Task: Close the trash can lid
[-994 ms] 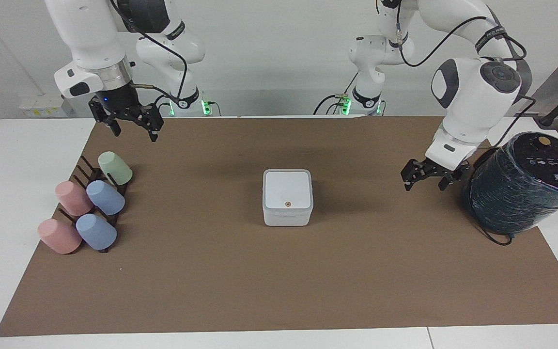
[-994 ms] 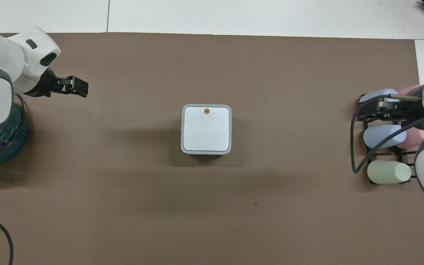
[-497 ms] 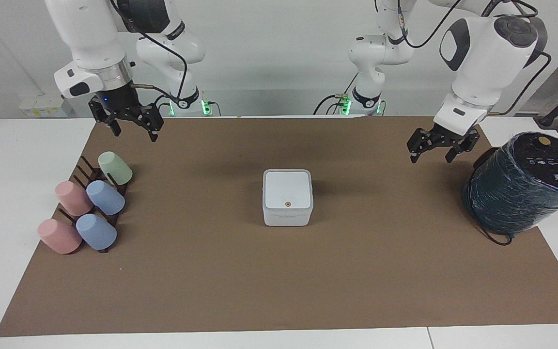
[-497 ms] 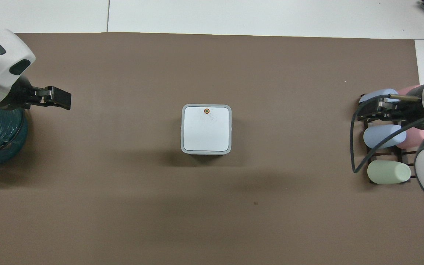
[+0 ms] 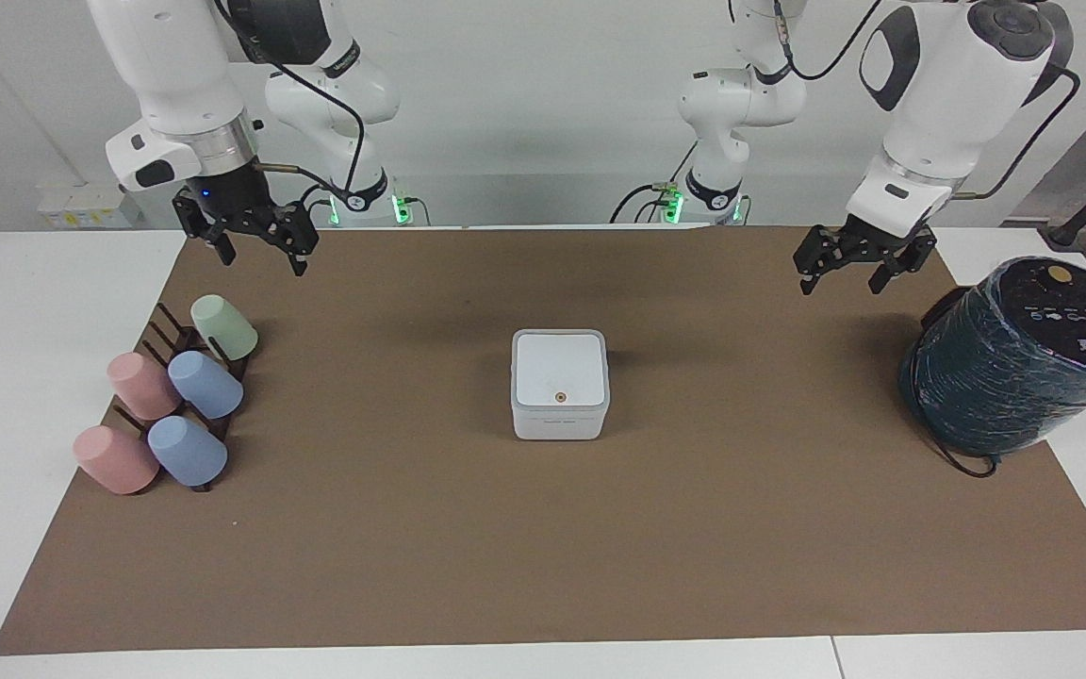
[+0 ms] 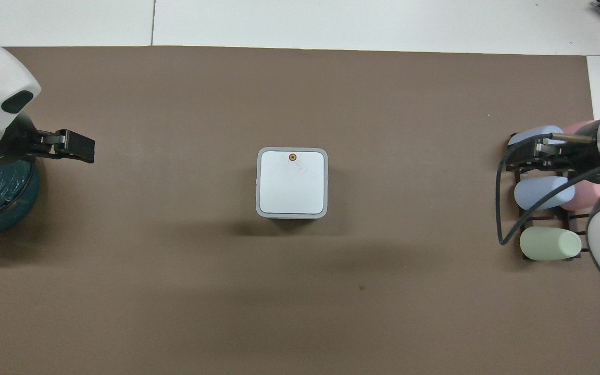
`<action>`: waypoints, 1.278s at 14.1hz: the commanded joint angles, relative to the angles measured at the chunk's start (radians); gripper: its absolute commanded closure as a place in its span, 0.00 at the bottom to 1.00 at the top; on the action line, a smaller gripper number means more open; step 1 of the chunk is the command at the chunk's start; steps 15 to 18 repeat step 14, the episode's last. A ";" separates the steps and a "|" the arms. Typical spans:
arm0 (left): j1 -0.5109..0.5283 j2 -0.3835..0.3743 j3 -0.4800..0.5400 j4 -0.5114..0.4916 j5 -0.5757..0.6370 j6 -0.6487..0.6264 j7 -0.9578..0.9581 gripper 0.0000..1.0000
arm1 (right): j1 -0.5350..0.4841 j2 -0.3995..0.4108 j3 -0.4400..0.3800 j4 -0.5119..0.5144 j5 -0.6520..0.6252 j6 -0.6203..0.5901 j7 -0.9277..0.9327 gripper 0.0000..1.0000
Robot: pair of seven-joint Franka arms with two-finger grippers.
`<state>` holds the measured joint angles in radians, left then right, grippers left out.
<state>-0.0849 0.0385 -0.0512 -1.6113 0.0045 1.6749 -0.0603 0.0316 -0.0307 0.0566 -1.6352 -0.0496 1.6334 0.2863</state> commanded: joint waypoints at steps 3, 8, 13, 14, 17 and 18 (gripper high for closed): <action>0.010 -0.042 -0.006 -0.081 0.006 0.074 0.010 0.00 | -0.015 -0.025 0.006 -0.029 0.007 0.011 -0.024 0.00; 0.010 -0.042 -0.006 -0.081 0.006 0.074 0.010 0.00 | -0.015 -0.025 0.006 -0.028 0.007 0.011 -0.024 0.00; 0.010 -0.051 -0.006 -0.096 -0.020 0.081 0.001 0.00 | -0.015 -0.025 0.006 -0.029 0.007 0.011 -0.024 0.00; 0.010 -0.051 -0.006 -0.096 -0.020 0.081 0.001 0.00 | -0.015 -0.025 0.006 -0.029 0.007 0.011 -0.024 0.00; 0.010 -0.051 -0.006 -0.096 -0.020 0.081 0.001 0.00 | -0.015 -0.025 0.006 -0.029 0.007 0.011 -0.024 0.00; 0.010 -0.051 -0.006 -0.096 -0.020 0.081 0.001 0.00 | -0.015 -0.025 0.006 -0.029 0.007 0.011 -0.024 0.00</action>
